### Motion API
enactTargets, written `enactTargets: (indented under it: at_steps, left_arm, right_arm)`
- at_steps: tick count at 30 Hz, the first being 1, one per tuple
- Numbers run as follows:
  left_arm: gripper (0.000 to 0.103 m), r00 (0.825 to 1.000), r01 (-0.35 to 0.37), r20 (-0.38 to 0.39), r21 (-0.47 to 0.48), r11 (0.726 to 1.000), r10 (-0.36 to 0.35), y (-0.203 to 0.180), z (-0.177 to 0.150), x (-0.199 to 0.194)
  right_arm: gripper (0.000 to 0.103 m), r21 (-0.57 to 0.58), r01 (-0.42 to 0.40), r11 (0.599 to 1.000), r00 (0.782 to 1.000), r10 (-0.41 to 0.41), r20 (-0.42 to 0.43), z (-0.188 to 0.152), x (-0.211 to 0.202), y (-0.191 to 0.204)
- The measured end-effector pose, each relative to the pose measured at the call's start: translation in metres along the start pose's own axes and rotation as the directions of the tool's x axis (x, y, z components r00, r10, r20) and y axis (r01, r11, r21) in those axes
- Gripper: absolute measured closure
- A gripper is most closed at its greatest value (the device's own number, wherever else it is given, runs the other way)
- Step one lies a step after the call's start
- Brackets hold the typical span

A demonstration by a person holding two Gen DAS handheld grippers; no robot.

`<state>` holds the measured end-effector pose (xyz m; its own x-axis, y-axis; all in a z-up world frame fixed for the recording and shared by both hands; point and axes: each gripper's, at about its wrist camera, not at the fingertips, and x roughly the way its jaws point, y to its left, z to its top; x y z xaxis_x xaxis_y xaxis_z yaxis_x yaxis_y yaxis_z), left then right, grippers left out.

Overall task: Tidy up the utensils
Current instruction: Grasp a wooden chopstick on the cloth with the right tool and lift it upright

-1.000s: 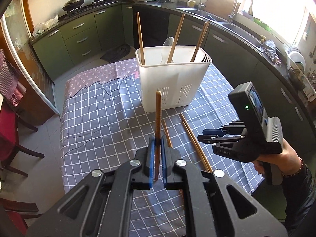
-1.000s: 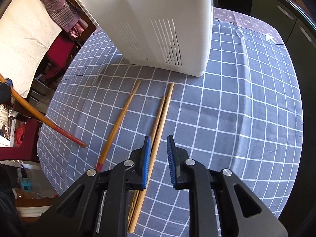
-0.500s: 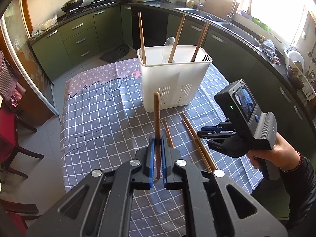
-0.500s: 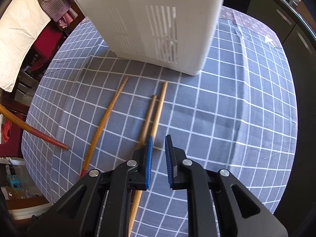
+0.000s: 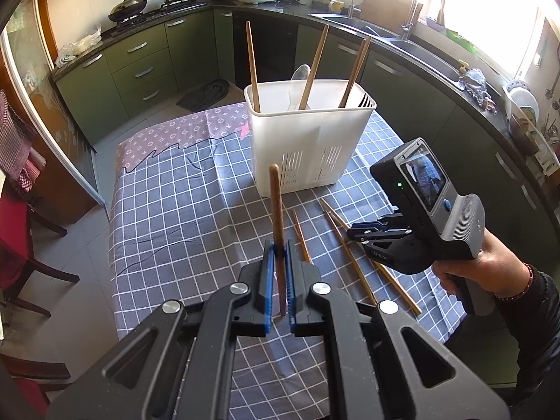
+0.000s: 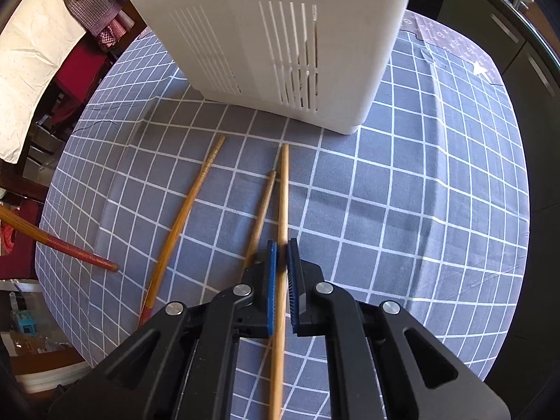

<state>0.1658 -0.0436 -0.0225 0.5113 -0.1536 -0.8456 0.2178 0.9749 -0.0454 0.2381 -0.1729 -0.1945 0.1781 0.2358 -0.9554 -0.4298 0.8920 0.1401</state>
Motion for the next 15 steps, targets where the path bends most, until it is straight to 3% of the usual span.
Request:
enactTargets:
  at_steps: [3, 7, 11, 15]
  left_arm:
    - [0.097, 1.000, 0.000, -0.002, 0.002, 1.000, 0.000, 0.000, 0.000, 0.000]
    - [0.097, 1.000, -0.002, -0.004, 0.005, 1.000, 0.002, 0.000, 0.000, 0.000]
    - [0.097, 1.000, -0.005, -0.001, 0.007, 1.000, 0.005, 0.000, -0.001, -0.001]
    - [0.096, 1.000, -0.006, -0.001, 0.009, 1.000, 0.006, -0.001, -0.001, -0.001]
  right_arm:
    - [0.096, 0.015, -0.039, 0.999, 0.998, 0.039, 0.046, -0.007, -0.021, -0.009]
    - [0.096, 0.009, -0.073, 0.997, 0.983, 0.070, 0.167, -0.019, -0.071, -0.016]
    - [0.096, -0.021, -0.072, 0.997, 0.945, 0.075, 0.319, -0.038, -0.131, -0.015]
    - [0.096, -0.053, -0.037, 0.998, 0.911, 0.056, 0.410, -0.060, -0.169, -0.013]
